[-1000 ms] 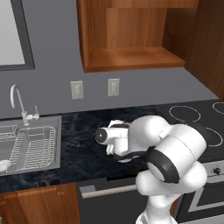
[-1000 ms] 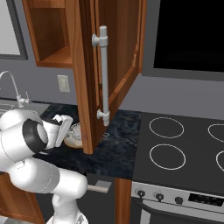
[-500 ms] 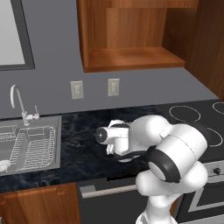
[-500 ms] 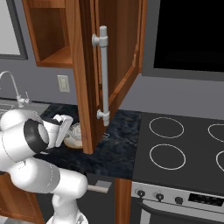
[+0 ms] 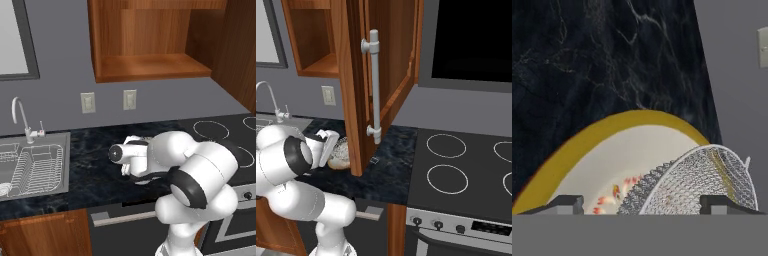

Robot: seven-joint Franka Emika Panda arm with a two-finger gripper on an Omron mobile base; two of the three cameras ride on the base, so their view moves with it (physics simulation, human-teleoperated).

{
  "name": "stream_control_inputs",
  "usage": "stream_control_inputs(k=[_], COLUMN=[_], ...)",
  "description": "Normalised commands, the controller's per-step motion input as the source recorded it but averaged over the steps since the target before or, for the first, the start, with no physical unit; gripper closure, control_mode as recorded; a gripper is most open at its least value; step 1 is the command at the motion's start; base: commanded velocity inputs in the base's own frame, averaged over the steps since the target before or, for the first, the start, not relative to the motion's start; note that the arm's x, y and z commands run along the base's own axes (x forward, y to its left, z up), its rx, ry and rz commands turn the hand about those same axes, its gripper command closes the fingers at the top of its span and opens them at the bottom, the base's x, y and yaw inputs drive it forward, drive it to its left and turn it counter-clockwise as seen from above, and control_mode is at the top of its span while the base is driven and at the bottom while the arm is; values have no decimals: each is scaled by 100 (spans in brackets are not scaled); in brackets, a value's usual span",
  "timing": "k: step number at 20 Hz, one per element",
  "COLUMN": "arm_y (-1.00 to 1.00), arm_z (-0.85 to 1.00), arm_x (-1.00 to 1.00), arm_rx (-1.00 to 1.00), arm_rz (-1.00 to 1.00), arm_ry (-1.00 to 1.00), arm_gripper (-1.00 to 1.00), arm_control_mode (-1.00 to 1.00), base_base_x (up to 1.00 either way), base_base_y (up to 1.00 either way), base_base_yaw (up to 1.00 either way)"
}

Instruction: Open the cabinet and setup a tea strainer by placing it in the bowl upright.

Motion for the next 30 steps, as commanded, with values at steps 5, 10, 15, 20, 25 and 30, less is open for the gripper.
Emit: stream_control_inputs(k=[5, 10, 15, 20, 25, 30], arm_y=[-2, 0, 0, 0, -1, -2], arm_z=[10, 29, 20, 30, 55, 78], arm_x=[-6, -8, -15, -20, -54, -73], arm_rx=[0, 1, 5, 4, 16, 28], arm_rz=[0, 0, 0, 0, -5, -13], arm_ry=[0, 0, 0, 0, 0, 1], arm_gripper=[-100, -100, -100, -100, -100, -100], arm_control_mode=[-100, -100, -100, -100, -100, -100], base_base_x=[0, 0, 0, 0, 0, 0], base_base_y=[0, 0, 0, 0, 0, 0], base_base_yaw=[0, 0, 0, 0, 0, 0])
